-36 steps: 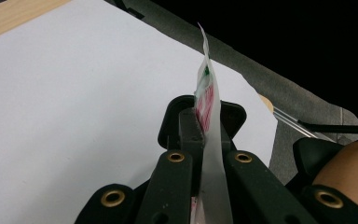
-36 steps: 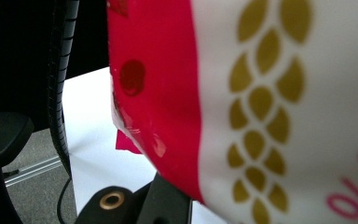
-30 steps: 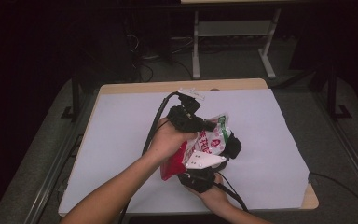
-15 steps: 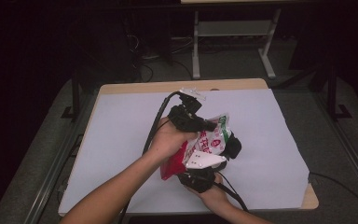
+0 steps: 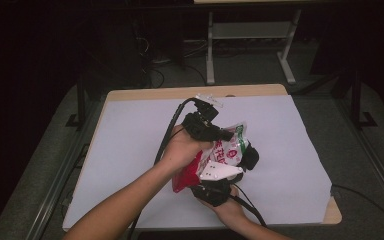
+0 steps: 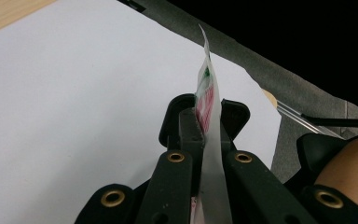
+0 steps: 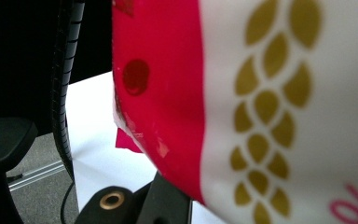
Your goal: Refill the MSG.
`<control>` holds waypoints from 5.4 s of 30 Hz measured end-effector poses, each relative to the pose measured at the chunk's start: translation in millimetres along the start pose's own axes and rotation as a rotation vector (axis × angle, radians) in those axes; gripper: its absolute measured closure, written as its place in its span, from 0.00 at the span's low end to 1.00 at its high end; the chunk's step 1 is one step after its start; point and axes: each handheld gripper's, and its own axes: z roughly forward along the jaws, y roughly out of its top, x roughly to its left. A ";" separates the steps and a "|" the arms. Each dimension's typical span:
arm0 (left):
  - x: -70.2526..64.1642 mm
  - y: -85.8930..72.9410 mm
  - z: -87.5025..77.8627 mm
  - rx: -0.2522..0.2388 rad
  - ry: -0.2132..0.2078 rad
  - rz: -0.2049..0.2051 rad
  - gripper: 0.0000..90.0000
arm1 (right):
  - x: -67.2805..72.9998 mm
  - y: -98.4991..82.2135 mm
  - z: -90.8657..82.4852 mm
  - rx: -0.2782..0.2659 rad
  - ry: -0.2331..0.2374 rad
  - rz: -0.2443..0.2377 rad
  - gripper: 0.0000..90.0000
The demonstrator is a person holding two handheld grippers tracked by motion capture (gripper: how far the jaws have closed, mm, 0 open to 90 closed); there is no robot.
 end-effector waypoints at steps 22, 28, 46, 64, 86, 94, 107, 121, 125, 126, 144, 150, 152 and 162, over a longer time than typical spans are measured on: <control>-1.2 0.8 0.3 -0.022 -0.002 -0.010 1.00 | -0.4 -0.3 -0.2 -0.008 -0.001 -0.002 1.00; 0.1 -0.1 1.1 -0.022 -0.001 -0.014 1.00 | 0.0 -0.8 0.2 -0.006 0.002 0.002 1.00; 0.6 0.7 2.3 -0.017 0.000 -0.014 1.00 | 0.5 -0.8 0.1 -0.013 0.007 0.003 1.00; 0.2 1.3 3.0 -0.017 0.005 -0.017 1.00 | 0.7 -0.3 0.3 -0.019 0.011 0.003 1.00; 0.5 0.9 1.7 -0.017 0.020 -0.019 1.00 | 1.1 0.5 1.8 -0.027 0.024 0.009 1.00; 1.3 -0.1 1.7 -0.016 0.025 -0.024 1.00 | 2.2 -0.1 2.7 -0.024 0.025 0.009 1.00; -2.5 1.4 2.2 -0.014 0.039 -0.019 1.00 | 2.8 0.0 2.3 -0.037 0.025 0.012 1.00; -4.0 1.8 4.7 -0.010 0.036 -0.015 1.00 | 2.9 -0.3 2.6 -0.038 0.029 0.012 1.00; -3.8 2.0 4.6 -0.011 0.036 -0.016 1.00 | 2.8 -0.2 2.5 -0.039 0.028 0.011 1.00; -3.8 2.0 4.6 -0.012 0.036 -0.017 1.00 | 2.8 -0.2 2.4 -0.039 0.028 0.012 1.00; -3.8 2.8 7.2 -0.018 0.035 -0.019 1.00 | 2.3 0.1 1.8 -0.041 0.029 0.013 1.00; -4.1 2.7 8.2 -0.015 0.034 -0.016 1.00 | 2.1 0.1 1.7 -0.044 0.029 0.013 1.00; -4.0 3.0 7.9 -0.017 0.034 -0.018 1.00 | 2.1 0.2 1.7 -0.045 0.030 0.013 1.00; -5.5 3.4 8.4 -0.033 0.041 -0.020 1.00 | 1.3 0.8 0.9 -0.051 0.029 0.019 1.00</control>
